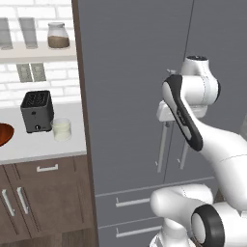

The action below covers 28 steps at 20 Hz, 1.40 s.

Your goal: Grab a lemon wedge from the fridge and one ice cube from the ice bowl, and put them in the glass of lemonade.

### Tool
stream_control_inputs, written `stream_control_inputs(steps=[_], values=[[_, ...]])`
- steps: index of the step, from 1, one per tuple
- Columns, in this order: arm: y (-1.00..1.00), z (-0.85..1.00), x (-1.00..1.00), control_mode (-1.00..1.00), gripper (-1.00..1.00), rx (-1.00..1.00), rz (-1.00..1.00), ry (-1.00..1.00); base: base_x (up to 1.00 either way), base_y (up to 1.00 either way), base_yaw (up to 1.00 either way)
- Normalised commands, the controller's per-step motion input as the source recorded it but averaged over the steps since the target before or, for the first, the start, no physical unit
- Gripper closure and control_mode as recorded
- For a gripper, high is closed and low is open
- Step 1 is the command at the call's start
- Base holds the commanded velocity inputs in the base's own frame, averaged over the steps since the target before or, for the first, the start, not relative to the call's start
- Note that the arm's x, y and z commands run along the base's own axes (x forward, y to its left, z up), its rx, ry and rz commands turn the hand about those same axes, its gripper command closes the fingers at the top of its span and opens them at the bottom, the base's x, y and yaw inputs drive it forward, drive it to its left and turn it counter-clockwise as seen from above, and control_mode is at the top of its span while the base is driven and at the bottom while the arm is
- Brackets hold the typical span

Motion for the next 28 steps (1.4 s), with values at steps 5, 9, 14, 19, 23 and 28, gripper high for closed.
stream_control_inputs(steps=[5, 9, 14, 19, 23, 28], values=[[-0.16, -0.26, -0.51, -1.0, -1.0, 0.01, -0.01, 0.1, 0.0, 0.0, 0.0], [-0.04, -0.17, -0.38, -1.0, -1.0, 0.0, 0.0, 0.1, 0.0, 0.0, 0.0], [0.0, -0.02, -0.08, -1.0, -1.0, 0.0, 0.0, 0.02, 0.0, 0.0, 0.0], [0.0, 0.0, 0.0, 1.0, -1.0, 0.0, 0.0, 0.0, -0.08, 0.0, 0.0], [0.0, 0.0, 0.0, 1.0, -1.0, 0.0, 0.0, 0.0, -0.41, -0.01, -0.01], [0.0, 0.0, 0.0, 1.0, -1.0, 0.0, 0.0, 0.0, -0.03, -0.31, 0.0]])
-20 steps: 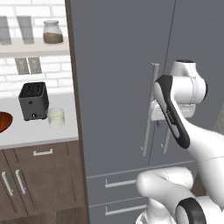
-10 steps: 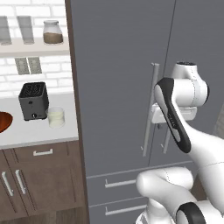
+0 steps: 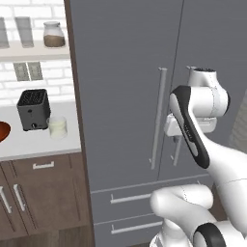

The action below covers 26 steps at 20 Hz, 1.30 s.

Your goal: Grab a lemon wedge from the fridge and one ice cube from the ice bowl, and put them in the glass of lemonade.

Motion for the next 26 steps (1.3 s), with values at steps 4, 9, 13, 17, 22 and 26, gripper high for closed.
stream_control_inputs(steps=[4, 9, 13, 17, 22, 26], values=[[0.0, 0.0, 0.0, 1.0, -1.0, 0.0, 0.0, 0.0, 0.09, -0.53, 0.04], [0.0, 0.0, 0.0, 1.0, -1.0, 0.0, 0.0, 0.0, -0.33, -0.13, 0.0], [0.0, 0.0, 0.0, 1.0, -1.0, 0.0, 0.0, 0.0, -0.57, 0.0, -0.03], [0.0, 0.0, 0.0, 1.0, -1.0, 0.0, 0.0, 0.0, -0.35, 0.0, -0.02], [0.0, 0.0, 0.01, -1.0, -1.0, 0.0, 0.0, -0.01, 0.01, 0.0, 0.0], [0.02, 0.25, -0.02, -1.0, -1.0, 0.0, 0.01, -0.32, 0.0, 0.0, 0.0]])
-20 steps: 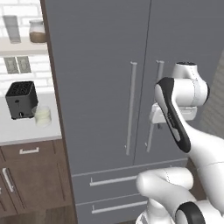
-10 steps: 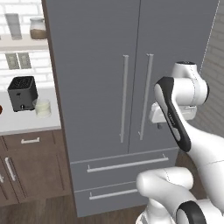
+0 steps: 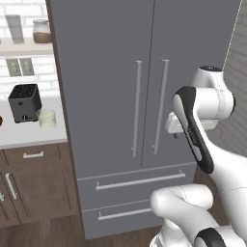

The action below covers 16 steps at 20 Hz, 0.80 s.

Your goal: Grab a lemon wedge from the fridge and one ice cube from the ice bowl, and put them in the glass of lemonade.

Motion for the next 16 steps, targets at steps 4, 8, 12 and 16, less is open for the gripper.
stream_control_inputs(steps=[4, 8, 12, 16], values=[[0.0, 0.59, -0.13, -1.0, -1.0, 0.0, 0.03, -0.4, 0.0, 0.0, 0.0], [0.03, 0.53, 0.1, -1.0, -1.0, 0.0, 0.0, -0.23, 0.0, 0.0, 0.0], [0.01, 0.13, 0.52, -1.0, -1.0, 0.0, 0.0, -0.03, 0.0, 0.0, 0.0], [0.0, 0.0, 0.51, -1.0, -1.0, 0.0, 0.0, 0.0, 0.0, 0.0, 0.0]])
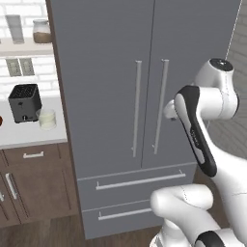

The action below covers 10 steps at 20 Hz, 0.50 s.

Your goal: Grab a lemon wedge from the fridge and one ice cube from the ice bowl, and put them in the glass of lemonade.

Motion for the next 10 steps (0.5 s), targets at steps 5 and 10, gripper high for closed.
stream_control_inputs(steps=[5, 10], values=[[0.04, -0.01, 0.74, -1.0, -1.0, 0.0, 0.0, 0.0, 0.0, 0.0, 0.0], [0.07, -0.09, 0.83, -1.0, -1.0, 0.0, 0.0, -0.03, 0.0, 0.0, 0.0]])
